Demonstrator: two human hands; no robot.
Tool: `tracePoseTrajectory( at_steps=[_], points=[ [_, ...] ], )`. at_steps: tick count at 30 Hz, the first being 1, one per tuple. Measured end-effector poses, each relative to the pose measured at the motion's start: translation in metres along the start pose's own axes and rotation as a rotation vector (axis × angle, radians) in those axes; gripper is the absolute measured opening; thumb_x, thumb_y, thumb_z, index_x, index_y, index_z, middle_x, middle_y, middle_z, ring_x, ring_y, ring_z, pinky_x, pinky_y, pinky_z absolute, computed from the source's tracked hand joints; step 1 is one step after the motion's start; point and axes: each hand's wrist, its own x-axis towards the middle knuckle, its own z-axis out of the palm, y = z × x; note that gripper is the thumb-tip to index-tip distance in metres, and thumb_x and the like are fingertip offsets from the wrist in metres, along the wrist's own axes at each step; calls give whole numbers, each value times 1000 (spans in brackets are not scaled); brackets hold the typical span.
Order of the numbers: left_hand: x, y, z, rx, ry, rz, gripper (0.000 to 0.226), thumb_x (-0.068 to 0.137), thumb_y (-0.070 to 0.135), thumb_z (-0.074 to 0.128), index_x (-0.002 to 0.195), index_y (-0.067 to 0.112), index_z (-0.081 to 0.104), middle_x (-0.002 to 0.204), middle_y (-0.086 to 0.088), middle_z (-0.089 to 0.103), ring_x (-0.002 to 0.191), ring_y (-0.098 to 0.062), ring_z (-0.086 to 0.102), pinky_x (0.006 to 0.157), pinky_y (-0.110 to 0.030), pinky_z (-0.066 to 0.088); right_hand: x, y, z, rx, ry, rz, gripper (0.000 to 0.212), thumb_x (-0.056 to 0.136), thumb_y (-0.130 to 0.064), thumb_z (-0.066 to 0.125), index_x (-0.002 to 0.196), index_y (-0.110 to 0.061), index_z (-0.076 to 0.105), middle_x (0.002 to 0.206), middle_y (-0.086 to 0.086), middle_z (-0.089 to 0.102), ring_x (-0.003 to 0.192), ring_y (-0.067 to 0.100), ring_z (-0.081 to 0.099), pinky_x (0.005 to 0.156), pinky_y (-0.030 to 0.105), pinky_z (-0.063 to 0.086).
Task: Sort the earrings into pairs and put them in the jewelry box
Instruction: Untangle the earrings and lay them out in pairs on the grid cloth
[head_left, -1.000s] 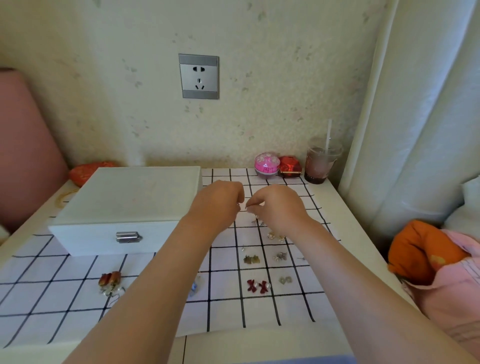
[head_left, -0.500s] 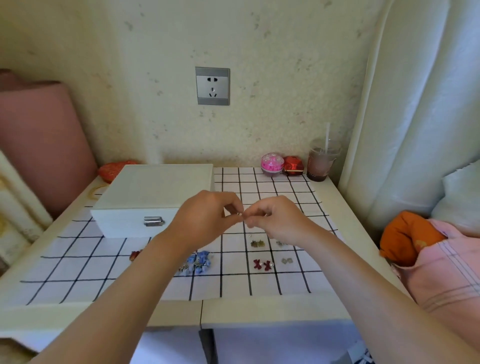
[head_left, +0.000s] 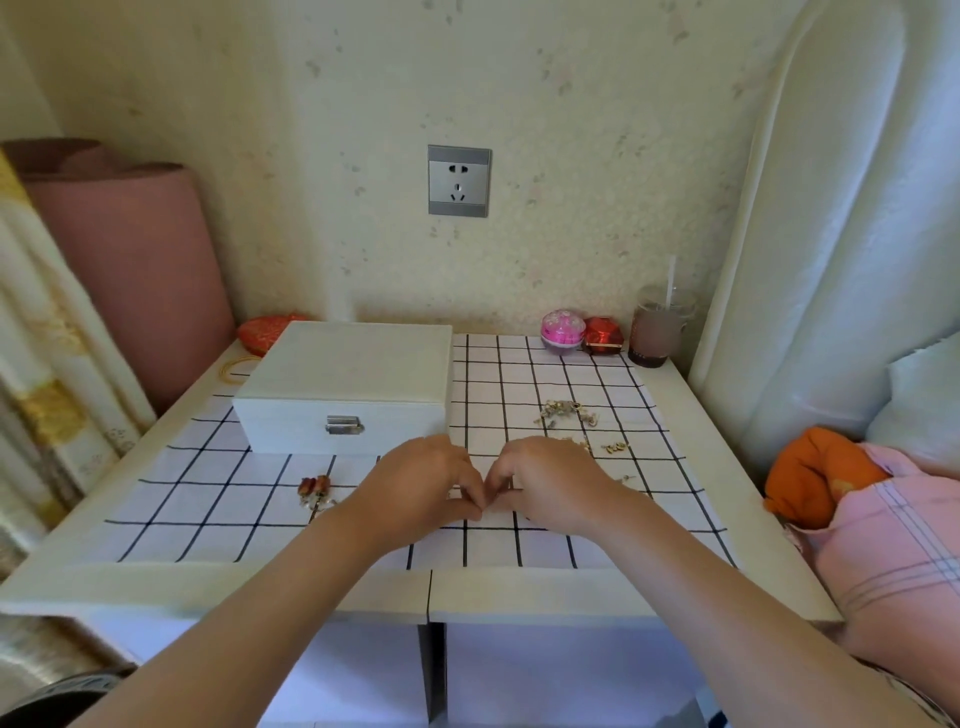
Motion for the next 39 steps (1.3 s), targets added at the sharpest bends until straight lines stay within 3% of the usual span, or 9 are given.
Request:
tracePoseTrajectory(
  at_steps=[4, 8, 14, 18, 23, 29, 31, 34, 39],
  points=[
    [3, -2, 7, 76, -10, 24, 10, 84, 34, 74, 94, 37, 76, 86, 16, 70, 76, 1, 44, 75, -24, 41, 3, 5, 1, -71, 18, -17, 19, 98, -28, 59, 107, -33, 75, 93, -16, 54, 90, 12, 58, 66, 27, 40],
    [6, -5, 6, 129, -18, 7, 20, 89, 40, 68, 108, 35, 72, 98, 15, 70, 90, -6, 55, 83, -26, 44, 3, 14, -2, -103, 10, -12, 26, 97, -25, 58, 118, -33, 71, 105, -12, 61, 99, 13, 59, 72, 27, 40],
    [4, -9, 3, 126, -56, -45, 23, 89, 45, 66, 110, 37, 71, 99, 16, 68, 93, -4, 56, 84, -23, 43, 3, 10, -3, -87, -23, -10, 13, 93, -34, 65, 101, -32, 75, 88, -16, 61, 75, 4, 53, 67, 26, 42],
    [6, -3, 6, 125, -74, -88, 17, 89, 40, 66, 105, 37, 72, 95, 14, 66, 90, -5, 58, 81, -30, 51, 5, 6, -5, -79, -56, -9, 10, 90, -34, 67, 96, -31, 75, 85, -17, 58, 81, 5, 51, 68, 26, 40],
    [8, -2, 6, 114, -83, -106, 15, 88, 38, 69, 102, 37, 73, 94, 15, 66, 89, -5, 58, 80, -28, 51, 4, 6, -2, -61, -65, -16, 15, 89, -38, 68, 101, -33, 74, 89, -14, 62, 83, 7, 54, 60, 22, 36],
    [22, 4, 2, 76, -163, -98, 28, 86, 45, 69, 113, 36, 69, 102, 16, 63, 96, -3, 52, 83, -25, 48, 2, 18, -17, 108, -87, 78, 18, 86, -34, 74, 104, -33, 75, 93, -15, 67, 77, 6, 63, 60, 22, 44],
    [32, 8, -4, 62, -144, -102, 34, 86, 47, 69, 118, 35, 65, 103, 18, 60, 92, -1, 51, 80, -21, 46, 2, 33, -31, 167, -40, 135, 19, 88, -32, 73, 106, -34, 74, 97, -16, 67, 76, 1, 61, 62, 20, 46],
    [53, 15, -13, -44, -87, -112, 30, 88, 46, 67, 116, 34, 66, 96, 21, 59, 84, 2, 53, 73, -14, 42, 5, 65, -47, 200, 139, 240, 17, 93, -32, 68, 109, -36, 73, 104, -17, 67, 91, 4, 61, 81, 29, 50],
    [103, 16, -8, -108, 8, -159, 20, 96, 34, 60, 113, 29, 68, 100, 15, 64, 85, -3, 56, 78, -21, 45, 21, 107, -51, 133, 265, 403, 18, 97, -31, 61, 111, -33, 72, 113, -10, 69, 102, 11, 63, 89, 36, 53]
  ],
)
